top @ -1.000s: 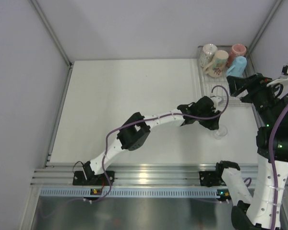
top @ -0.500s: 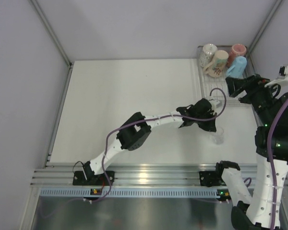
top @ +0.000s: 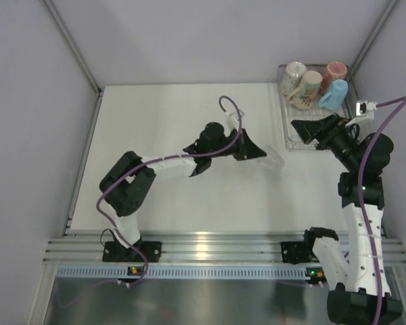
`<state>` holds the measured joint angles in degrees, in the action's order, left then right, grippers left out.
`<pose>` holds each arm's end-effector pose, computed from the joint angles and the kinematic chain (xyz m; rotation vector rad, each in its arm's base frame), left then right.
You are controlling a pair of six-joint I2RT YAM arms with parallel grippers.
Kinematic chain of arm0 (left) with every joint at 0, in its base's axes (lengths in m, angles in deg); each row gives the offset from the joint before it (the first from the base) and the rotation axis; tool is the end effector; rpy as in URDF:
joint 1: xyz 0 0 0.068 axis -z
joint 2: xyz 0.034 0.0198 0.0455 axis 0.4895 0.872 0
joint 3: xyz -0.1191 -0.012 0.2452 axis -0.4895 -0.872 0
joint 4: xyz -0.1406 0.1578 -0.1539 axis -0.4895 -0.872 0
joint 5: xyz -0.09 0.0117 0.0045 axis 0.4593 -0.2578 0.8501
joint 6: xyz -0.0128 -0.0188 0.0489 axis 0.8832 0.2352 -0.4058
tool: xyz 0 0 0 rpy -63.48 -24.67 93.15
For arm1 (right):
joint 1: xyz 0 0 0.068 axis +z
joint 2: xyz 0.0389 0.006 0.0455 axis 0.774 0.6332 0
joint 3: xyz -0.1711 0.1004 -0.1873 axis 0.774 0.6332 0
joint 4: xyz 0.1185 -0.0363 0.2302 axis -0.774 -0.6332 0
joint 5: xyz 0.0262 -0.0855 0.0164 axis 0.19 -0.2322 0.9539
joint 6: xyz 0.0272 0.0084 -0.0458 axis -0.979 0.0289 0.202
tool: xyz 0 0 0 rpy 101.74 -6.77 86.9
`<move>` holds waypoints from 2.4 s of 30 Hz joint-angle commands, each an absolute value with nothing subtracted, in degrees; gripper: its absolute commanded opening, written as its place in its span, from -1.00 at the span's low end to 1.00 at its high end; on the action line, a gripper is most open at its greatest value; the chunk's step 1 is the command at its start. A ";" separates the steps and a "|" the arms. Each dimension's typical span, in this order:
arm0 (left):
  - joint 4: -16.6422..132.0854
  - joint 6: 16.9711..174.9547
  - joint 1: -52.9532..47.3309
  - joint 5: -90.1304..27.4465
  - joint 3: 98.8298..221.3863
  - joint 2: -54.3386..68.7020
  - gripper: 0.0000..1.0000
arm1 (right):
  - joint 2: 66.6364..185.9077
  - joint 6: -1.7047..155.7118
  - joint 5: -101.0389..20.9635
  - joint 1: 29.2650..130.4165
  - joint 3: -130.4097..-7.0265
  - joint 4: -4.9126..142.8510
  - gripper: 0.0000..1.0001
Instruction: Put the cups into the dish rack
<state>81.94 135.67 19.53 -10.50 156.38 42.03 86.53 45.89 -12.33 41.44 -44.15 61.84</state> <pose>0.2735 -0.3389 0.2146 0.3743 2.1361 -1.5952 0.1574 -0.0049 0.3920 0.1497 1.6009 0.8627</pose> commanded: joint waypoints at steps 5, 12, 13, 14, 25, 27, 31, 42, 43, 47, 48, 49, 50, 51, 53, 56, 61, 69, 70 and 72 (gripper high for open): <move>129.14 159.91 9.29 -10.07 140.51 28.11 -1.00 | 88.17 38.73 -6.45 47.36 -37.03 83.88 0.82; 139.99 170.60 6.02 -8.76 139.62 28.28 -1.00 | 92.29 42.68 -11.90 64.83 -35.80 90.39 0.96; 140.17 170.86 6.02 -8.84 139.44 27.76 -1.00 | 93.17 43.12 -12.52 66.26 -35.97 91.09 0.96; 140.26 171.04 6.02 -9.10 139.09 27.32 -1.00 | 93.44 43.47 -13.65 67.40 -35.89 91.71 0.98; 145.70 174.12 6.02 -9.81 136.89 26.26 -1.00 | 93.71 44.44 -20.87 75.41 -33.87 96.19 0.83; 146.67 175.08 6.11 -9.81 136.72 26.69 -1.00 | 93.88 43.83 -20.87 75.76 -33.52 97.42 0.79; 150.17 177.45 6.02 -9.72 136.81 28.10 -1.00 | 95.02 43.48 -20.96 76.73 -33.51 98.21 0.72; 153.09 179.48 6.64 -8.41 136.81 29.95 -1.00 | 96.43 41.89 -22.36 78.14 -31.85 102.70 -0.25; 153.09 179.05 6.55 -8.23 136.89 29.86 -1.00 | 96.26 41.72 -22.98 78.14 -31.67 102.79 -0.33; 153.09 179.30 6.55 -7.79 136.81 30.04 -1.00 | 95.38 41.72 -24.47 78.14 -30.53 103.92 -0.70; 153.09 179.48 6.55 -7.70 136.72 30.12 -1.00 | 95.20 41.72 -24.82 78.14 -30.53 103.93 -0.74; 153.09 179.57 6.64 -7.79 136.46 30.30 -1.00 | 94.77 41.72 -25.09 78.14 -30.44 103.93 -0.81; 153.09 179.48 6.55 -7.61 136.28 30.39 -0.94 | 94.67 41.72 -25.61 78.14 -30.44 103.76 -0.95; 153.09 179.39 6.55 -7.52 136.19 30.39 -0.84 | 94.33 41.81 -25.88 78.14 -30.44 103.32 -1.00; 153.00 179.22 6.64 -7.35 135.93 30.48 -0.53 | 93.53 42.16 -27.46 78.22 -30.09 102.53 -1.00; 153.00 178.87 6.55 -7.35 135.49 30.13 -0.08 | 92.39 42.86 -29.83 78.14 -30.00 101.39 -1.00; 153.00 178.78 6.37 -7.79 134.35 30.30 0.26 | 91.51 46.02 -33.52 78.14 -31.93 94.99 -1.00; 152.83 180.01 4.36 -10.60 130.13 31.00 0.97 | 89.84 50.42 -44.50 77.87 -36.23 81.18 -1.00; 152.74 180.53 4.09 -10.60 129.78 31.09 0.97 | 89.75 51.81 -47.12 77.70 -36.85 79.60 -1.00; 151.43 180.54 3.48 -10.25 129.60 31.18 0.96 | 89.75 53.14 -50.48 77.52 -38.34 75.39 -1.00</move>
<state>129.26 180.37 4.45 -9.84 130.09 31.02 91.10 49.16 -42.23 77.22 -33.71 80.88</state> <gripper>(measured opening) 0.983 0.510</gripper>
